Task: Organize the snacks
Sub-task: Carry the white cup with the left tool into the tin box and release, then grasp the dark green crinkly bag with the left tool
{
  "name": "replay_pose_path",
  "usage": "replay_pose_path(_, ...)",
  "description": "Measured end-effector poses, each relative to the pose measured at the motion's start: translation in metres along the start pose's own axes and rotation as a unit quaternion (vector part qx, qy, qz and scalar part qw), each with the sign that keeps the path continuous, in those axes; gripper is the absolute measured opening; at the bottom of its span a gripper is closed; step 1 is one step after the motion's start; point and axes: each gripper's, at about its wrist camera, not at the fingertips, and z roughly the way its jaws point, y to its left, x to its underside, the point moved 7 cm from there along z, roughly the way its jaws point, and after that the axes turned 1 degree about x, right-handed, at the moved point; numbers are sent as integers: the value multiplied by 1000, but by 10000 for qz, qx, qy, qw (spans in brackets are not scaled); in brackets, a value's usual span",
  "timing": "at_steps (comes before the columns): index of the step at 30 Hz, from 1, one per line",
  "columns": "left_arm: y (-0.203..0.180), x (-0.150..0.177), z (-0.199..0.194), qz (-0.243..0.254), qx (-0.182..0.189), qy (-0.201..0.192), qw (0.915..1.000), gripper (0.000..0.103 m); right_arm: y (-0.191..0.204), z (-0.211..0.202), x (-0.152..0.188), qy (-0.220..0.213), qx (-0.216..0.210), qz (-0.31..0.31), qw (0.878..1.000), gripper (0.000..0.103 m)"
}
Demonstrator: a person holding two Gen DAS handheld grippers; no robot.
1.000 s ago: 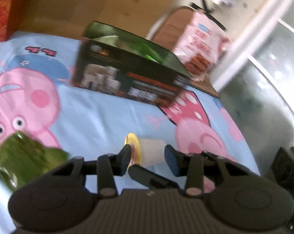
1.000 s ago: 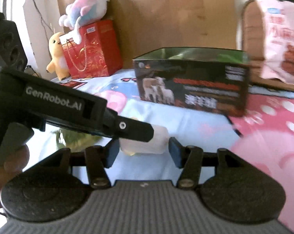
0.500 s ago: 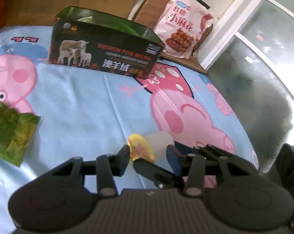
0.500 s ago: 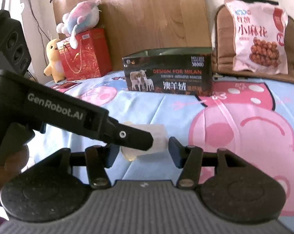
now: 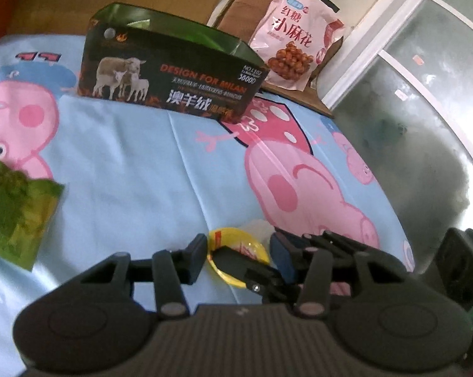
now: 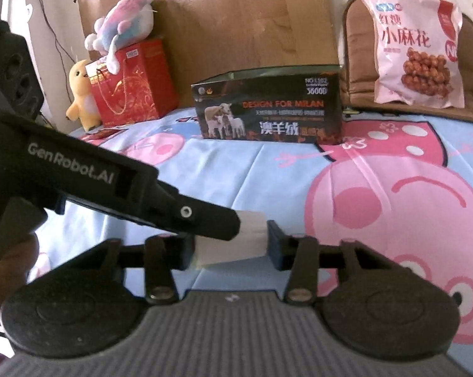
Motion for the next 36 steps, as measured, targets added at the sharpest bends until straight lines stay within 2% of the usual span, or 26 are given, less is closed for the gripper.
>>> replay_pose_path(5, -7, -33, -14, 207, 7, -320, 9993, 45, 0, -1, -27, -389, 1, -125, 9992, 48)
replay_pose_path(9, -7, -82, -22, 398, -138, -780, 9961, 45, -2, 12, -71, -835, -18, -271, 9961, 48)
replay_pose_path(14, 11, -152, -14, 245, -353, -1279, 9909, 45, -10, 52, -129, -1205, -4, -313, 9922, 48)
replay_pose_path(17, 28, -178, 5, 108, -514, -1314, 9899, 47, -17, 83, -146, -1206, 204, -421, 9916, 51)
replay_pose_path(19, 38, -183, 20, 36, -668, -1245, 9900, 47, -25, 99, -148, -1129, 462, -466, 9914, 55)
replay_pose_path(21, 46, -179, 26, -80, -675, -1164, 9909, 47, -33, 101, -141, -1020, 498, -233, 9933, 55)
replay_pose_path(23, 48, -171, 19, -64, -569, -1201, 9911, 47, -36, 89, -129, -1031, 335, 33, 9941, 55)
replay_pose_path(26, 51, -153, -11, -9, -527, -1387, 9889, 47, -26, 54, -115, -1299, 178, 104, 9913, 55)
replay_pose_path(28, 61, -140, -34, -47, -634, -1464, 9872, 47, -19, 40, -106, -1271, -141, 262, 9914, 57)
replay_pose_path(32, 99, -98, -79, -388, -1009, -1522, 9824, 48, 20, 39, -66, -425, -1114, 208, 9926, 57)
replay_pose_path(34, 121, -72, -89, -622, -1353, -1358, 9795, 48, 43, 46, -44, 145, -1560, 113, 9876, 57)
replay_pose_path(36, 138, -52, -94, -832, -1529, -1229, 9770, 48, 60, 52, -29, 625, -1851, 238, 9804, 57)
